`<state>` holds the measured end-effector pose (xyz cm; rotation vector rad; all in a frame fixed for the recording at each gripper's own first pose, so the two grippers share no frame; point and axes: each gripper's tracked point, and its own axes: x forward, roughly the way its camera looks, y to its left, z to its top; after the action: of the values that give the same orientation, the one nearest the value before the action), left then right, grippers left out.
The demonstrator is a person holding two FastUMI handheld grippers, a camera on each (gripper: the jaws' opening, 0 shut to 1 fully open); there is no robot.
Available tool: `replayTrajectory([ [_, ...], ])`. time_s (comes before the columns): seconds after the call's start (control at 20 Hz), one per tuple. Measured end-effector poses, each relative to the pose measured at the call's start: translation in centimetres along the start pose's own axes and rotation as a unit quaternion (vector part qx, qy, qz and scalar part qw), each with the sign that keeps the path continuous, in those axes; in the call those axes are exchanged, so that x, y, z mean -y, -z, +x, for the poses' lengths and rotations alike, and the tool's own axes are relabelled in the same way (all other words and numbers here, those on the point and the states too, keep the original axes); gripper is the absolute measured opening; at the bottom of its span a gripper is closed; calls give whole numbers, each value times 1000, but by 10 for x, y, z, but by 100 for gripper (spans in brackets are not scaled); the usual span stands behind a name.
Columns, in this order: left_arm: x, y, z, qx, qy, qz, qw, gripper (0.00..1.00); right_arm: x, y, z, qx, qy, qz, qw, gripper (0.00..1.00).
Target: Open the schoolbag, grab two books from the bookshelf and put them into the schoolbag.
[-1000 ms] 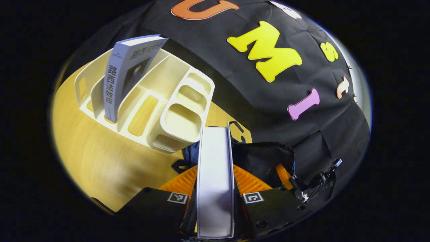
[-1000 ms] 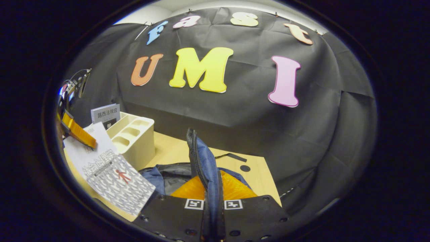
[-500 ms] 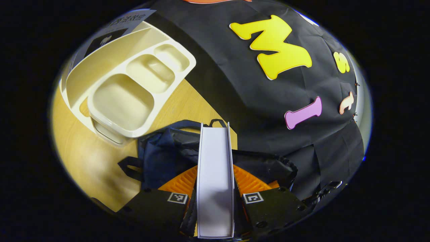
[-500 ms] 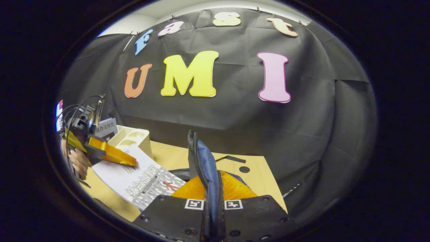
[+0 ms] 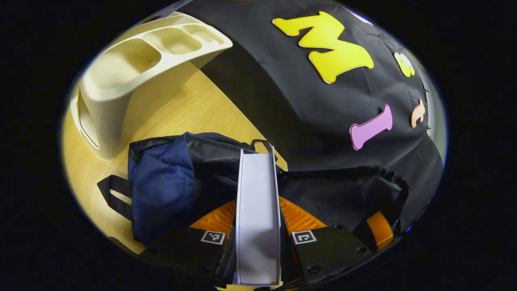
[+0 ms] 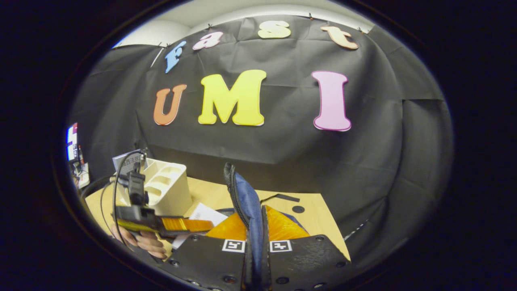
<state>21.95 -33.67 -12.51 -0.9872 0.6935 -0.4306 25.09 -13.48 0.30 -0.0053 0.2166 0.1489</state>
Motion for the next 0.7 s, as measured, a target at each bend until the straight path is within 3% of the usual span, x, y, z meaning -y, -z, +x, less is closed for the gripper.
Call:
replayTrajectory([
  [0.3,1,32,37,13,31,-35,999,46,-14,-3,-2,10,-2,23,1000,7],
  [0.45,0,41,53,29,44,-28,998,47,-20,-1,0,10,0,34,999,7],
  [0.6,-14,44,63,26,30,-31,999,48,-20,3,4,5,6,35,999,7],
  [0.7,-41,52,65,-3,-26,22,999,57,-17,10,6,-3,10,37,999,7],
])
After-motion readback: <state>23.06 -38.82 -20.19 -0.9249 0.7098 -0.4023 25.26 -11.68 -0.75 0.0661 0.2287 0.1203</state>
